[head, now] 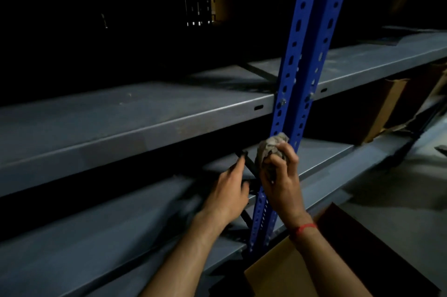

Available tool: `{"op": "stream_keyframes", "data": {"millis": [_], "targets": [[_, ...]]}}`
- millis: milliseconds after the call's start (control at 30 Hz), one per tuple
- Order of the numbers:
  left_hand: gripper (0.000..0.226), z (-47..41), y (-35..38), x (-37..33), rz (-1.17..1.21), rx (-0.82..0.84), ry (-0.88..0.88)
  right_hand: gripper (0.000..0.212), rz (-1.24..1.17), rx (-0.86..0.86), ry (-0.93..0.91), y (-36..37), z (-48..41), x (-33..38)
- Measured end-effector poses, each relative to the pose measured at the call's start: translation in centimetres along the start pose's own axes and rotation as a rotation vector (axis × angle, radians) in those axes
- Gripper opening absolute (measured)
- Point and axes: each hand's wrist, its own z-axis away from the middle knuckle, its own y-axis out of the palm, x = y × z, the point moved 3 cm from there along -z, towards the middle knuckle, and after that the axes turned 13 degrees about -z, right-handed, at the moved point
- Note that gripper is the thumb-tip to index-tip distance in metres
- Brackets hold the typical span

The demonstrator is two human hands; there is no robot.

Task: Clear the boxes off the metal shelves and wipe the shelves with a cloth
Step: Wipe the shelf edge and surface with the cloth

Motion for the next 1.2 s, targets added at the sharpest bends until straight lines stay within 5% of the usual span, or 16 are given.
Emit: {"op": "stream_keyframes", "data": {"millis": [300, 500, 733, 900, 1100, 1200], "targets": [[0.057, -0.8, 7.1, 1.2, 0.062, 0.105, 0.034, 0.031, -0.046, -0.095, -0.050, 1.6, 2.1, -1.4], [0.091, 0.5, 3.0, -0.6, 0.126, 0.150, 0.099, 0.028, -0.089, -0.286, -0.270, -2.2, -11.7, 4.5], [0.067, 2.7, -0.5, 2.6, -0.114, 0.069, 0.039, 0.044, -0.003, -0.087, 0.010, -0.2, -1.9, 0.3], [0.077, 5.3, 2.4, 7.5, -0.554, 0.105, 0.005, 0.055, 0.005, 0.129, 0.065, 1.6, 6.4, 0.1], [0.076, 6.1, 3.2, 9.4, -0.666, 0.069, -0.040, 0.044, -0.055, -0.258, -0.159, -2.1, -9.9, 4.0], [0.075, 6.0, 3.1, 8.6, -0.701, 0.048, -0.040, 0.045, -0.076, -0.301, -0.176, -2.5, -12.0, 4.1]]}}
